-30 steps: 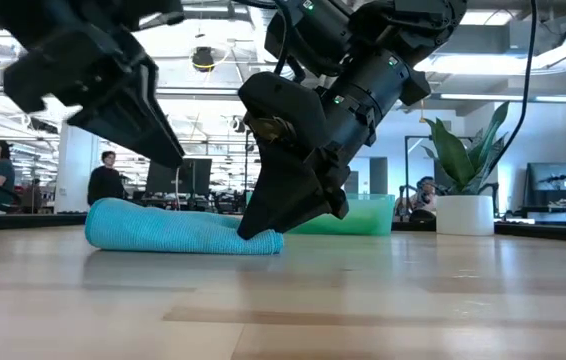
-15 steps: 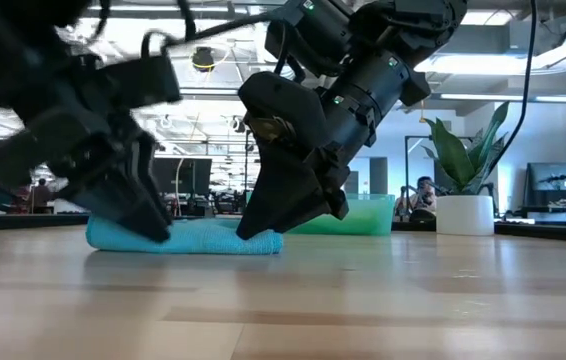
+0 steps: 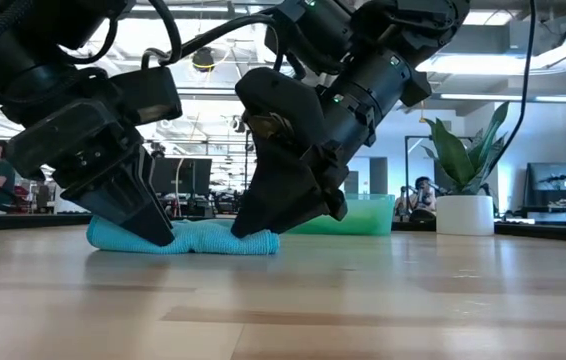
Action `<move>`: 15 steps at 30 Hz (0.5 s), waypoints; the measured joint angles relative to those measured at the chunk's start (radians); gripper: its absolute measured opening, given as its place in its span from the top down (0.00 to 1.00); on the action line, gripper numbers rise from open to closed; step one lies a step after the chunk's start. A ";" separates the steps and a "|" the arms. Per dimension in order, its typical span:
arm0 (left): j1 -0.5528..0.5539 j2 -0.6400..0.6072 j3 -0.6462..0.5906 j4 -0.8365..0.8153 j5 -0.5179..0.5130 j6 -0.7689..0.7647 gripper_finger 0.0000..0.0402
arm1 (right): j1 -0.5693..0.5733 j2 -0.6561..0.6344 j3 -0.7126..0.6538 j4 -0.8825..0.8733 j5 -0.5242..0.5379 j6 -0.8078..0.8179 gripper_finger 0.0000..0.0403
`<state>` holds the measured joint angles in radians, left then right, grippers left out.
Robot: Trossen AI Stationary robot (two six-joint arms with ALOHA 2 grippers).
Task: Roll microfiber towels into tight, uniform cylinder then place into a basket
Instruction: Roll the blue microfiber cloth
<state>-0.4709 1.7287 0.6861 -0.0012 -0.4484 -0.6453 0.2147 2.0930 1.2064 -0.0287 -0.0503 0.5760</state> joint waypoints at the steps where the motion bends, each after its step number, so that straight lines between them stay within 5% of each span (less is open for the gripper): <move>1: 0.000 0.000 0.000 0.000 0.003 0.000 0.63 | 0.002 0.000 0.000 0.001 0.000 -0.007 0.64; 9: 0.000 0.001 0.000 -0.003 0.005 0.004 0.63 | 0.013 0.003 0.025 -0.016 -0.011 -0.061 0.45; 15: 0.000 0.003 0.000 0.004 0.016 0.004 0.63 | 0.008 -0.031 0.064 -0.140 -0.029 -0.108 0.41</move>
<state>-0.4709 1.7321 0.6857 0.0029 -0.4325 -0.6415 0.2230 2.0619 1.2702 -0.1688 -0.0792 0.4676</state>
